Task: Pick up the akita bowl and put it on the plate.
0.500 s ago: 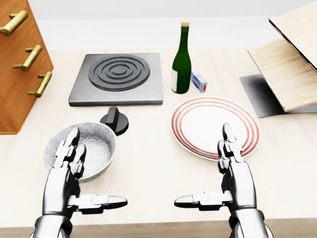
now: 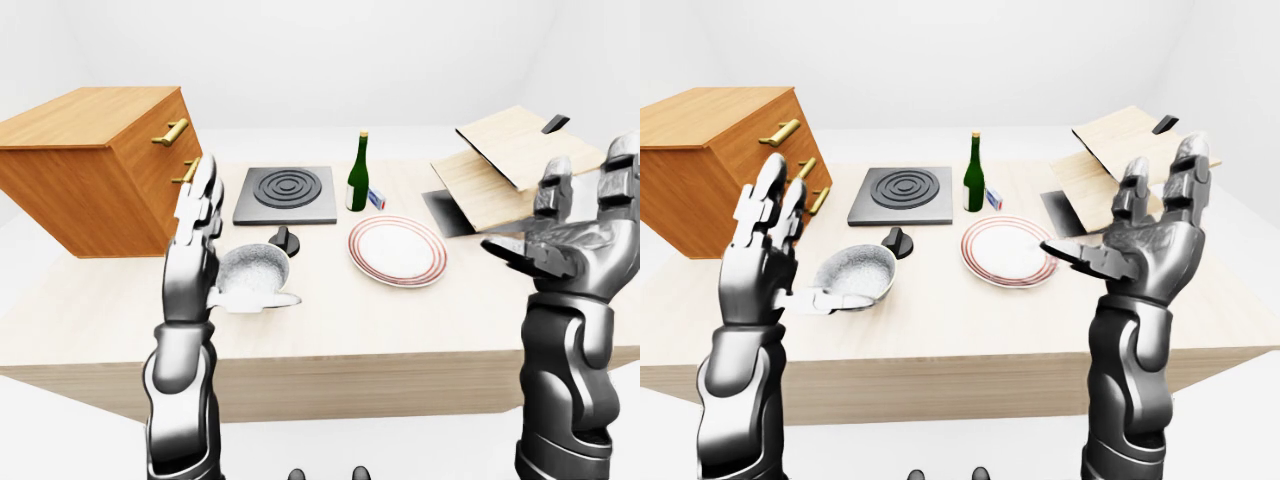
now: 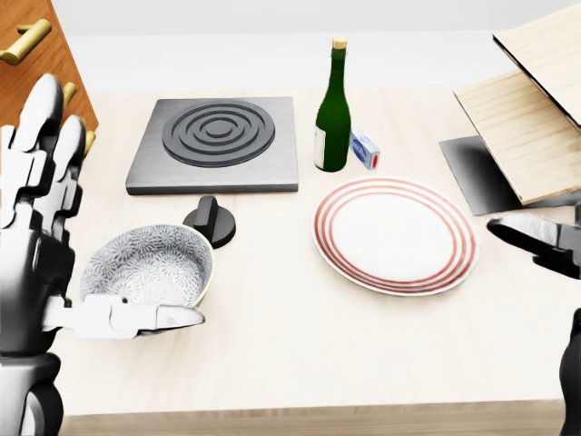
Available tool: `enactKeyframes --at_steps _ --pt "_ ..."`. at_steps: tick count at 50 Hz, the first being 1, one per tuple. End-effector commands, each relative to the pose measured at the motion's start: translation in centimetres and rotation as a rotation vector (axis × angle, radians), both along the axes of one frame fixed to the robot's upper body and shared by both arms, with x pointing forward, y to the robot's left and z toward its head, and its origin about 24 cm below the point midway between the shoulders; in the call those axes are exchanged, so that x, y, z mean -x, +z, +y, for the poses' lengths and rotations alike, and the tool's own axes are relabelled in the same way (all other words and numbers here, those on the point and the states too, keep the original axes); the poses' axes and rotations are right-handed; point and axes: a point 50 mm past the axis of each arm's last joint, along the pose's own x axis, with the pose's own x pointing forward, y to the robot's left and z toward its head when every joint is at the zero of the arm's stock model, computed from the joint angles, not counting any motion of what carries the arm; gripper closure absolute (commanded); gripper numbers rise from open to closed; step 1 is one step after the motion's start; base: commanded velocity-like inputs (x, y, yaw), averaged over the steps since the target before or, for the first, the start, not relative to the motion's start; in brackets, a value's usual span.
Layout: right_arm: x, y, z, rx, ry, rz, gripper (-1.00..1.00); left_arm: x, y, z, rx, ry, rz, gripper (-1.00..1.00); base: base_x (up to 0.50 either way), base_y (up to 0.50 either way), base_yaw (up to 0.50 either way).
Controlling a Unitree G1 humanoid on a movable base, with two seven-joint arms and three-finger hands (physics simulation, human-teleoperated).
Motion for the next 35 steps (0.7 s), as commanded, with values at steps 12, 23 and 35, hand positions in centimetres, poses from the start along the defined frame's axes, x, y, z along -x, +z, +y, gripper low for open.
enactKeyframes --at_steps 12,23,35 --pt "6.1 8.4 0.3 -0.202 0.175 -0.384 -1.00 7.4 9.5 -0.2 -0.240 0.192 -0.412 -0.91 0.00 0.00 0.00" --pt "6.1 7.8 0.4 -0.165 0.197 -0.390 -1.00 7.4 9.8 -0.4 -0.268 0.203 -0.407 -0.92 0.04 0.00 0.18" --pt "6.7 7.8 0.8 -0.134 0.207 -0.412 -1.00 7.4 9.8 -0.3 -0.270 0.210 -0.403 -0.92 0.14 0.02 0.50"
